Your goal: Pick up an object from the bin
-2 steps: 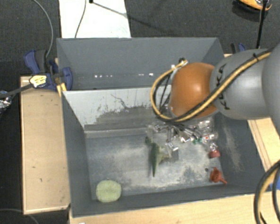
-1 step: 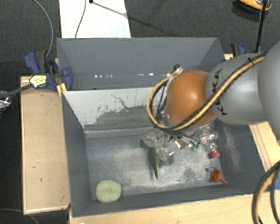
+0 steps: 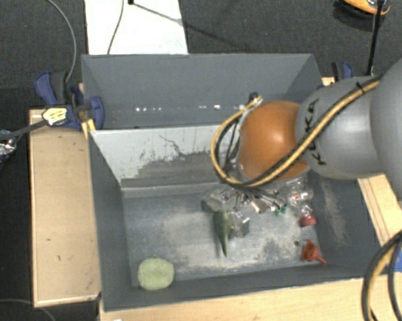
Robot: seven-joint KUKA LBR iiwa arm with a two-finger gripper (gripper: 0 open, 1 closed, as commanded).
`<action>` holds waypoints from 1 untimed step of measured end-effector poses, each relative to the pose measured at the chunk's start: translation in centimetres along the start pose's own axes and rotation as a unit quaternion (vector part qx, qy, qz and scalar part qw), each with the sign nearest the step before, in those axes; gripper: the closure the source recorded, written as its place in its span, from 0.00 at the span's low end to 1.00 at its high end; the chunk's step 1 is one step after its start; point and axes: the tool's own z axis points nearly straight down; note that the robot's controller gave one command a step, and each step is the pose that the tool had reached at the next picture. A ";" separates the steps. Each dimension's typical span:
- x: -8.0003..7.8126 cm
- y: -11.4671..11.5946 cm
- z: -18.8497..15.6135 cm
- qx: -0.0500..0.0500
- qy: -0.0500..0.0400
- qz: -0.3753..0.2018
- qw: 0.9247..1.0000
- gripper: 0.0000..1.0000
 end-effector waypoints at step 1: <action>0.2 0.6 -4.3 -0.002 0.003 -0.005 1.000 1.00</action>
Offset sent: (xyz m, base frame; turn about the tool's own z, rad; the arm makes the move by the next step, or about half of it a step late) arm -0.0007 -0.0005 0.0236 -0.0668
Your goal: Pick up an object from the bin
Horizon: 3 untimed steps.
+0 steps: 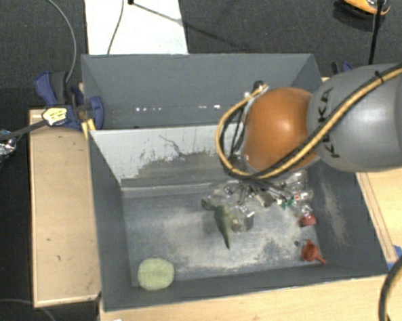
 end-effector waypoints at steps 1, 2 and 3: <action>-0.1 0.0 -1.6 0.001 -0.001 -0.002 1.000 1.00; -1.0 -0.6 -2.5 0.003 -0.007 0.000 1.000 1.00; -1.7 -1.3 1.5 0.001 -0.003 0.008 1.000 1.00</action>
Offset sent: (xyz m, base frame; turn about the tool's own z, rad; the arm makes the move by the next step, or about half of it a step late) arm 0.0182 -0.0041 -0.0209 0.0133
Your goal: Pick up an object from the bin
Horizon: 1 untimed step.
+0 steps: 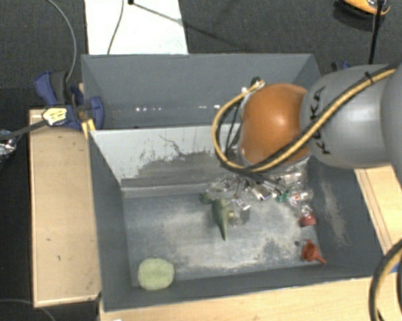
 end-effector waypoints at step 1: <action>-0.5 0.1 -0.9 0.000 0.001 -0.010 1.000 1.00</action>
Offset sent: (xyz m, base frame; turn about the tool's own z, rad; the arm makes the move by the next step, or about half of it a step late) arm 0.0099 0.0058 0.0665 -0.0978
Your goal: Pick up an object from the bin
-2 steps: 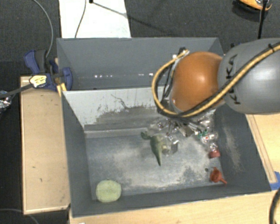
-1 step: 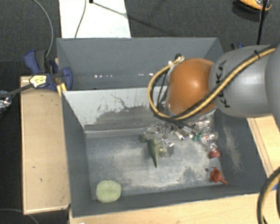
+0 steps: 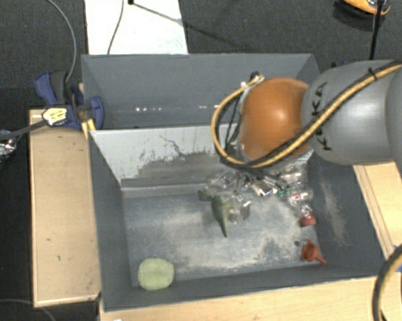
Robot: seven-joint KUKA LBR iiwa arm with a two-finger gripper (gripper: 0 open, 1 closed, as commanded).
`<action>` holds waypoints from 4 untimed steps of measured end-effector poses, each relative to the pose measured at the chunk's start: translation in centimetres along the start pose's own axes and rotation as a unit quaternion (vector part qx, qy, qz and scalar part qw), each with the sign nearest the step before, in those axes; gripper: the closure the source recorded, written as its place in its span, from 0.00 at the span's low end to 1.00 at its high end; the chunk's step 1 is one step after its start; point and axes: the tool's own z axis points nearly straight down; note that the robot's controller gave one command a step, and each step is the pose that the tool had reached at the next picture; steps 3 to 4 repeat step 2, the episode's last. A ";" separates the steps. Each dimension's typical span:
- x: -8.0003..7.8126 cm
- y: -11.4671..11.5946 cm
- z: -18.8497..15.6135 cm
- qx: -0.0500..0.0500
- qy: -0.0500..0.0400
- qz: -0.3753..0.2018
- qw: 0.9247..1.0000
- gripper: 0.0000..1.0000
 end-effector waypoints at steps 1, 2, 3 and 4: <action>-0.7 0.0 -5.3 0.000 -0.002 -0.037 0.999 1.00; -0.8 0.7 -11.2 0.000 0.000 -0.025 1.000 1.00; -0.8 0.7 -11.2 0.000 0.000 -0.025 1.000 1.00; -0.8 0.7 -11.2 0.000 0.000 -0.025 1.000 1.00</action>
Offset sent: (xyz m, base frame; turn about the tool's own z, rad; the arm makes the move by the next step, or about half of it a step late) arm 0.0020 0.0122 0.1187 -0.0463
